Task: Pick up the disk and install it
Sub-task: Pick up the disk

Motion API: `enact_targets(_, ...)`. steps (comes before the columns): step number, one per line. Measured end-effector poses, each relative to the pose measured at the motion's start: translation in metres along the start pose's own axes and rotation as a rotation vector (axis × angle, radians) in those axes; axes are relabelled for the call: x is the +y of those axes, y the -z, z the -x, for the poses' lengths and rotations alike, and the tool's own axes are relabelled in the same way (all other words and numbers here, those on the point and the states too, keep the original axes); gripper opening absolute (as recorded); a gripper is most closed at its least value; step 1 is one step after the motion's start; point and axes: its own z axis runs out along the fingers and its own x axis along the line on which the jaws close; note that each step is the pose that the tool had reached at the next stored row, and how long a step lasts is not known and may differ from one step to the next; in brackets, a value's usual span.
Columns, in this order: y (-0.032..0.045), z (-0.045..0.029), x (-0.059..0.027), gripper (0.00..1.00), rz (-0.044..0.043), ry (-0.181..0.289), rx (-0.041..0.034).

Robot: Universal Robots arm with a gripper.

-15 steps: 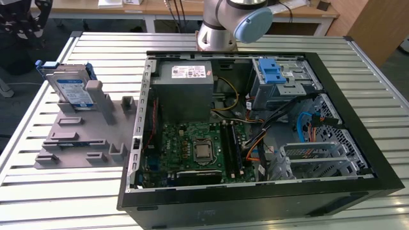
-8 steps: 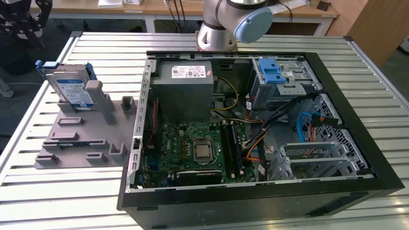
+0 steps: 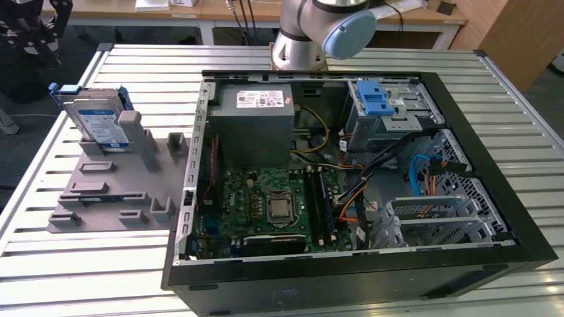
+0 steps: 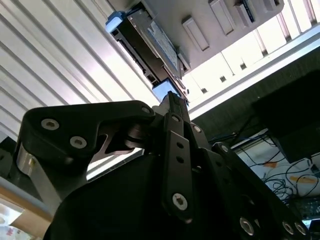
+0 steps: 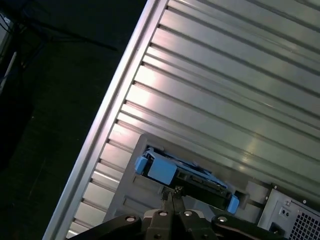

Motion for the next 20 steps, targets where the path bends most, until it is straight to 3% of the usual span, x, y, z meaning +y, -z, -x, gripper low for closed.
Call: enact_targets(20,-0.0006,0.0,0.0,0.11,0.0014,0.23,0.0109)
